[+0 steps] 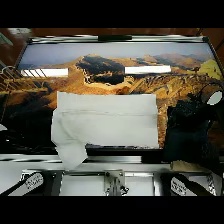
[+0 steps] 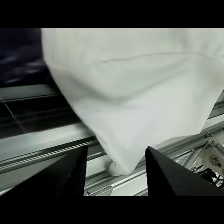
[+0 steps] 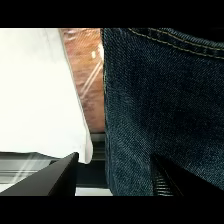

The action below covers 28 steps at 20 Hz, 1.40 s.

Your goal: Fold the shirts.

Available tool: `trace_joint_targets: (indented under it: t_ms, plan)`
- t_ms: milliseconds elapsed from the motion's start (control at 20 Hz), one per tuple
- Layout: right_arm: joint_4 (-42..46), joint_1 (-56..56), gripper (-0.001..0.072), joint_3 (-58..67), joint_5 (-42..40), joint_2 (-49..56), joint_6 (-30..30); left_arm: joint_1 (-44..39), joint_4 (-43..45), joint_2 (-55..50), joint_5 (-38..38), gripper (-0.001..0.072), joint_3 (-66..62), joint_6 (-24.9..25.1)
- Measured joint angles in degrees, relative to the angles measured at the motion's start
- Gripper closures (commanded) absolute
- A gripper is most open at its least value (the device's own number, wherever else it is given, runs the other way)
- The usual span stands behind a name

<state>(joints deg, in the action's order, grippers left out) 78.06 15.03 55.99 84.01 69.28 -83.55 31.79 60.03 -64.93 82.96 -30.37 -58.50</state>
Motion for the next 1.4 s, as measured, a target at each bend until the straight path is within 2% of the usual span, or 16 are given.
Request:
trace_joint_targets:
  t_ms: [150,200,500,600,700,750,800,1000,1400]
  plan:
    - [-0.02,0.00,0.0143,-0.07,-0.46,-0.04,-0.48,-0.52,0.04,0.09,-2.67,0.0287,3.21,0.57]
    - [-0.02,0.00,0.0143,-0.07,-0.48,-0.04,-0.79,-0.66,0.00,0.09,-3.61,0.0321,3.91,0.70]
    - [-0.02,0.00,0.0143,-0.09,-0.55,-0.04,-1.42,-2.34,-1.20,0.17,-7.26,0.0322,5.70,1.11]
    - [-0.02,0.00,0.0142,-0.09,-0.33,-0.04,-1.73,-3.67,-1.88,0.20,-8.83,0.0358,6.12,1.11]
    - [0.02,0.00,0.0143,-0.09,0.15,-0.04,-1.75,-4.81,-1.81,0.20,-10.38,0.0479,6.36,1.09]
    - [0.04,0.00,0.0143,-0.09,0.28,-0.04,-1.79,-5.33,-1.77,0.13,-11.21,0.0623,6.51,1.09]
    - [0.07,0.00,0.0142,-0.11,0.55,-0.04,-1.95,-5.70,-1.57,-0.13,-12.28,0.0675,6.67,1.11]
    - [-1.18,0.00,0.0142,-2.64,1.01,-0.04,-2.54,-6.49,-1.81,-0.96,-12.48,0.0676,6.88,1.73]
    - [-11.41,0.00,0.0143,-16.48,-2.34,-0.04,1.27,-6.80,-1.20,-1.20,-12.04,0.0676,6.71,5.79]
